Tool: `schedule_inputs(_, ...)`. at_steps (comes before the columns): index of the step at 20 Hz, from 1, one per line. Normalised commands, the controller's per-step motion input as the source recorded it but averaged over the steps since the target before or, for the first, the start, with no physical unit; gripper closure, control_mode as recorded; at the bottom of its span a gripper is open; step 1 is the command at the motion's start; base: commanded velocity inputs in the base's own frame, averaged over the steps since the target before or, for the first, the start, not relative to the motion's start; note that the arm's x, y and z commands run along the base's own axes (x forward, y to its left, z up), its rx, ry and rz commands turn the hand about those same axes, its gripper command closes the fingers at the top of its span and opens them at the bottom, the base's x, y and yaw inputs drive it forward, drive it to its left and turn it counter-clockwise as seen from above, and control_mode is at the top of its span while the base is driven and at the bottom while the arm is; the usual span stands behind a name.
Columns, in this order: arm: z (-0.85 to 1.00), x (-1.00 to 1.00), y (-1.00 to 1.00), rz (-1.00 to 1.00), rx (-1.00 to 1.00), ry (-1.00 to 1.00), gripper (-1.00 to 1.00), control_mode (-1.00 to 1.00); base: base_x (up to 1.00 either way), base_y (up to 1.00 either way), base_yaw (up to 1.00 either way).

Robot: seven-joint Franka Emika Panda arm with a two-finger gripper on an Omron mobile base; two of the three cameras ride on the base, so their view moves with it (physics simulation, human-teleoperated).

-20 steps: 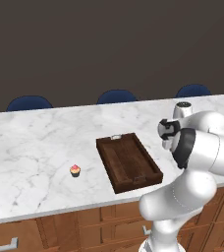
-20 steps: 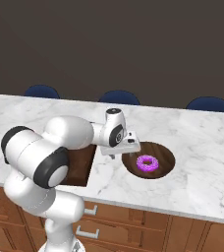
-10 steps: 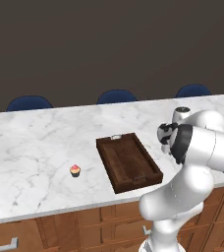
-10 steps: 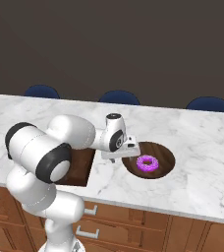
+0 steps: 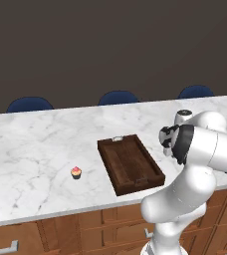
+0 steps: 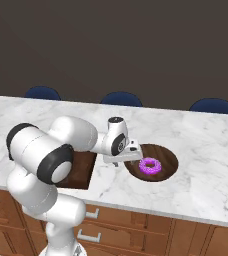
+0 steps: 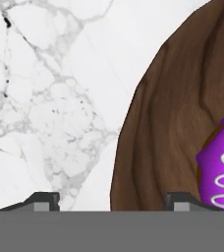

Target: Place the bowl with donut and the cupcake onto the tray.

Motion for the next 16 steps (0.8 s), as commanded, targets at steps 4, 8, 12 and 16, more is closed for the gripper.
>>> schedule_inputs(4, 0.00, 0.00, 0.00, 0.00, 0.00, 0.00, 1.00, -1.00, 0.00, 0.00, 0.00)
schedule_inputs(8, 0.00, 0.00, 0.00, 0.00, 0.00, 0.00, 1.00, -1.00, 0.00, 0.00, 0.00)
schedule_inputs(12, 0.00, 0.00, 0.00, 0.00, 0.00, 0.00, 1.00, -1.00, 0.00, 0.00, 0.00)
schedule_inputs(16, 0.00, 0.00, 0.00, 0.00, -0.05, -0.05, 1.00, -1.00, 0.00, 0.00, 0.00)
